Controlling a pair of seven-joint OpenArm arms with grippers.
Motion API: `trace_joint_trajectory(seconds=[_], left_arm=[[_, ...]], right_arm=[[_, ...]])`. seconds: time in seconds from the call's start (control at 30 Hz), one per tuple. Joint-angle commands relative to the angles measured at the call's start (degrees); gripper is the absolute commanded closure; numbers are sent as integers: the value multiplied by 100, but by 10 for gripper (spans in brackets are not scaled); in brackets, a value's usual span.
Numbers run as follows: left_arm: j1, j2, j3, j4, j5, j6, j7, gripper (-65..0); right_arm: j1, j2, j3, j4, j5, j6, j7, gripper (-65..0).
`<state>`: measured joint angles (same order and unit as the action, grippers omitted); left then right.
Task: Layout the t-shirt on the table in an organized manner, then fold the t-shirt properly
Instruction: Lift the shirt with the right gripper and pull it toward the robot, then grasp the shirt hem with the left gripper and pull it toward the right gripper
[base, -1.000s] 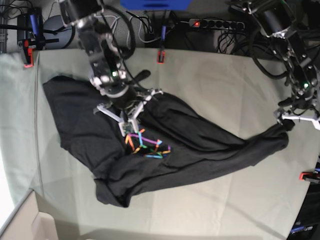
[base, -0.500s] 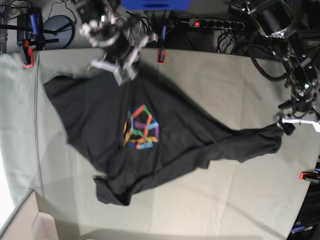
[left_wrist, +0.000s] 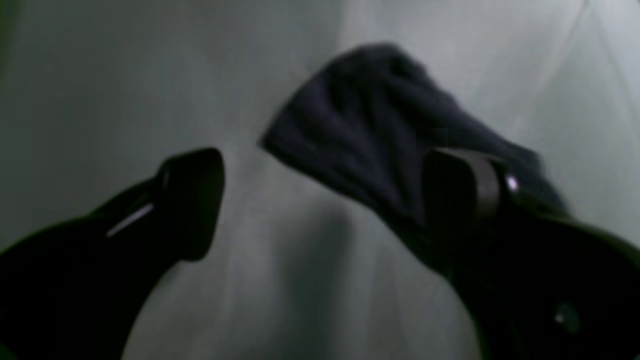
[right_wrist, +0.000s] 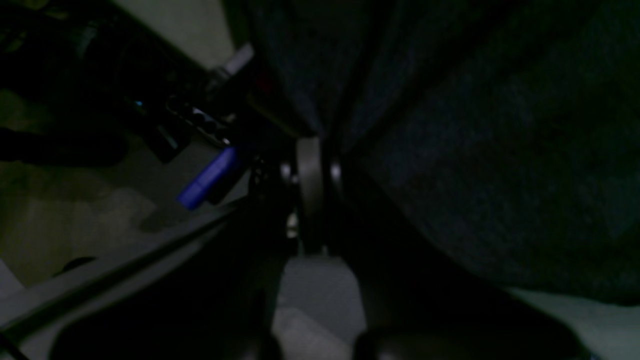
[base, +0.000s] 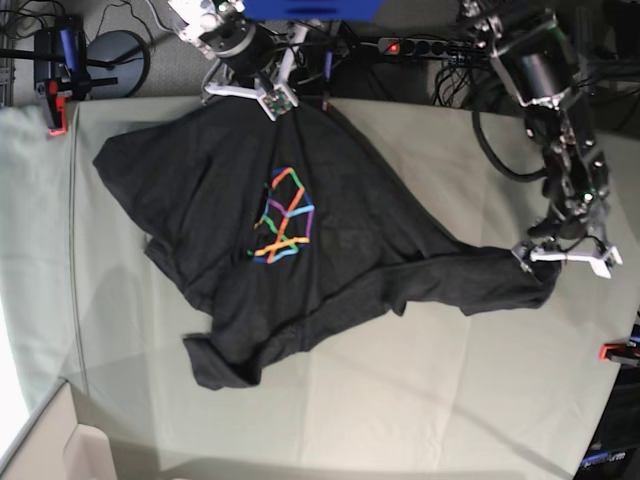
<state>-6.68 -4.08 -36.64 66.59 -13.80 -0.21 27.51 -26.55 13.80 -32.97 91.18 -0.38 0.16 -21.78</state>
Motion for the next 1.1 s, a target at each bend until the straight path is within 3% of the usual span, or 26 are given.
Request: trace_joint_trajectory(seconds=[0.0, 0.3, 0.43, 0.53, 0.73, 0.83, 0.9, 1.07], left_arm=[[-207, -89, 117, -114, -22, -10, -302, -600], [-453, -520, 504, -1221, -57, 8, -962, -600], [-436, -529, 478, -1353, -75, -1, -1225, -588], [-418, -529, 504, -1362, -57, -10, -1243, -459], [-603, -529, 469, -1678, -75, 34, -1243, -3], [-629, -529, 469, -1696, -83, 34, -1234, -23], [-611, -493, 460, -1424, -83, 43, -1225, -2], [-365, -309, 460, 308, -136, 43, -830, -4]], right_arm=[[-49, -4, -30, 65, 7, -3, 29, 0], [-84, -4, -4, 65, 7, -3, 11, 0], [-75, 4, 5, 65, 7, -12, -15, 0], [-49, 4, 5, 65, 7, -12, -24, 0], [-40, 4, 5, 65, 7, -12, -24, 0], [-40, 4, 5, 65, 7, -12, -24, 0], [-31, 4, 5, 65, 7, -12, -24, 0], [39, 22, 5, 56, 7, -12, -33, 0]])
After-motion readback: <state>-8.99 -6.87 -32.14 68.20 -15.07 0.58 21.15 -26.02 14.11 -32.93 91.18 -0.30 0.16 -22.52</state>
